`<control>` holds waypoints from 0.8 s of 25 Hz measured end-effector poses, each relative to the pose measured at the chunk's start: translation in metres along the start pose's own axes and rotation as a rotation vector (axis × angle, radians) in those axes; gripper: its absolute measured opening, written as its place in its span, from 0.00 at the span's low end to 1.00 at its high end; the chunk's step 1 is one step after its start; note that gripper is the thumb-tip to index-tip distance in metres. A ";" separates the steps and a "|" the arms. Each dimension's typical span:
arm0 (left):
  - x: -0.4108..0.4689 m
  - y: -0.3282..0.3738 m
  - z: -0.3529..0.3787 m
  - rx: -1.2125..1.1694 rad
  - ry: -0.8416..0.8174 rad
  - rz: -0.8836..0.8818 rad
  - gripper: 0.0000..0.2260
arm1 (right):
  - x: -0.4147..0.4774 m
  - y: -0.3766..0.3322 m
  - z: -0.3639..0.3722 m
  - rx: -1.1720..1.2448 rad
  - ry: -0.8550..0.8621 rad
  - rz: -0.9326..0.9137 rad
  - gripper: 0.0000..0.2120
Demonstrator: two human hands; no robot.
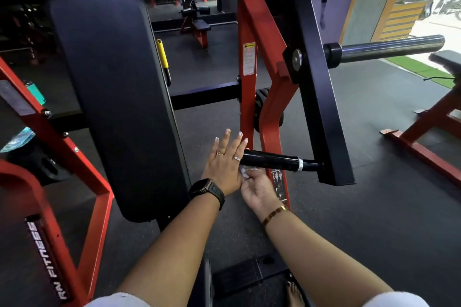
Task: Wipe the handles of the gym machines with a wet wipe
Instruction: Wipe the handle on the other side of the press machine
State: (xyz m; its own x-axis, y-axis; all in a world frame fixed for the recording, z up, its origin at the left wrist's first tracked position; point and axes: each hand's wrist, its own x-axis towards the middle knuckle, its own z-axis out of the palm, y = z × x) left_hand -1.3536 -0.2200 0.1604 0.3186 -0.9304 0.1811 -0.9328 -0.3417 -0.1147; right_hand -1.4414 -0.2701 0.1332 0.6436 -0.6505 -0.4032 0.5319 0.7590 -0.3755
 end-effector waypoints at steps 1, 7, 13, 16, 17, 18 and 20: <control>0.001 -0.001 0.000 0.005 -0.005 0.010 0.37 | -0.001 0.007 0.007 -0.064 -0.012 0.027 0.13; 0.001 -0.008 0.009 -0.103 0.106 0.090 0.35 | -0.012 -0.016 0.001 -0.189 0.026 0.092 0.13; 0.006 0.002 0.011 -1.384 0.283 -0.243 0.30 | -0.030 -0.037 0.006 -0.198 -0.044 -0.125 0.14; 0.009 0.007 0.001 -1.980 0.337 -0.720 0.22 | -0.026 -0.046 0.031 -0.723 -0.101 -0.537 0.14; 0.009 0.004 0.002 -2.091 0.339 -0.782 0.21 | -0.024 -0.049 0.038 -1.030 -0.103 -0.737 0.16; 0.008 0.000 0.000 -2.212 0.341 -0.824 0.22 | -0.020 -0.049 0.043 -1.322 -0.156 -0.921 0.17; 0.007 -0.006 -0.005 -2.396 0.340 -0.867 0.24 | -0.007 -0.043 0.049 -1.855 -0.400 -1.064 0.16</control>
State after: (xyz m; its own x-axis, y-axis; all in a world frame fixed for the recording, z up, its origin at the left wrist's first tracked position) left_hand -1.3467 -0.2236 0.1675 0.7090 -0.6328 -0.3112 0.6416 0.3958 0.6570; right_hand -1.4416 -0.2968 0.1932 0.7280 -0.4686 0.5004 -0.1656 -0.8285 -0.5349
